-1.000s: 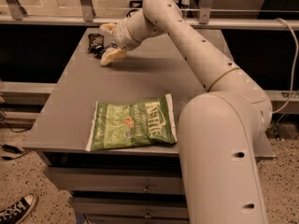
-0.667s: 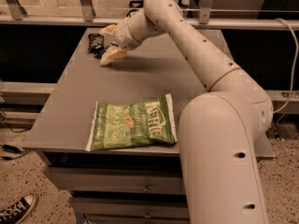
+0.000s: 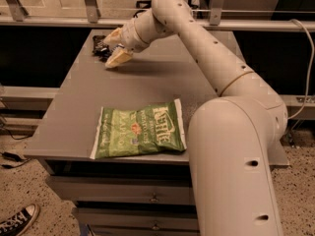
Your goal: Move rxbar blueberry near rxbar chocolate
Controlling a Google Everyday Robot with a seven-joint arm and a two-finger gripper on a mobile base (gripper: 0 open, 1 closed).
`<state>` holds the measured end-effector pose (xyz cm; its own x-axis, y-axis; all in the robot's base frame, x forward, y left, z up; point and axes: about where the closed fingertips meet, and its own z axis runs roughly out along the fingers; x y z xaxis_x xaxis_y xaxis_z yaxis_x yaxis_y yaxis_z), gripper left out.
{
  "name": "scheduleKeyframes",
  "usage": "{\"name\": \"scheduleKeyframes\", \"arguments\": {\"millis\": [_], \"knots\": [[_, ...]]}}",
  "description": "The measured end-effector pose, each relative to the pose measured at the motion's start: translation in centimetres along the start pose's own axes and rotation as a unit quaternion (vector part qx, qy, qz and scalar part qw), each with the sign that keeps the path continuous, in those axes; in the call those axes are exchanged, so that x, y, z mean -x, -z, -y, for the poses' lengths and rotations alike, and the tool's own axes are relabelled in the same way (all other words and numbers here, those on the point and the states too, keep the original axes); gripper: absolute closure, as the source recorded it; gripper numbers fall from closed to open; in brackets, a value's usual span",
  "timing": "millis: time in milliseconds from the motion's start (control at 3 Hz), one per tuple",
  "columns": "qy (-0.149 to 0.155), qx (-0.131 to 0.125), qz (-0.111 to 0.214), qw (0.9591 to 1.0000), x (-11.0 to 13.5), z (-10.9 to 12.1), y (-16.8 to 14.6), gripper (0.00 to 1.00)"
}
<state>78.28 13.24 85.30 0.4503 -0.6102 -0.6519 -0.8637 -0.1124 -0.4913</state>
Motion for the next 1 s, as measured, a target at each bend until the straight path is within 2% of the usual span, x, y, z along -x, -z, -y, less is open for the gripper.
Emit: {"name": "scheduleKeyframes", "arguments": {"millis": [333,667,1000], "knots": [[0.000,0.000,0.000,1.0000,0.0,0.0,0.0,0.62],[-0.050,-0.026,0.011,0.9983,-0.7,0.1,4.7,0.64],[-0.219,-0.116,0.057,0.9671,-2.4,-0.1,22.0,0.62]]}}
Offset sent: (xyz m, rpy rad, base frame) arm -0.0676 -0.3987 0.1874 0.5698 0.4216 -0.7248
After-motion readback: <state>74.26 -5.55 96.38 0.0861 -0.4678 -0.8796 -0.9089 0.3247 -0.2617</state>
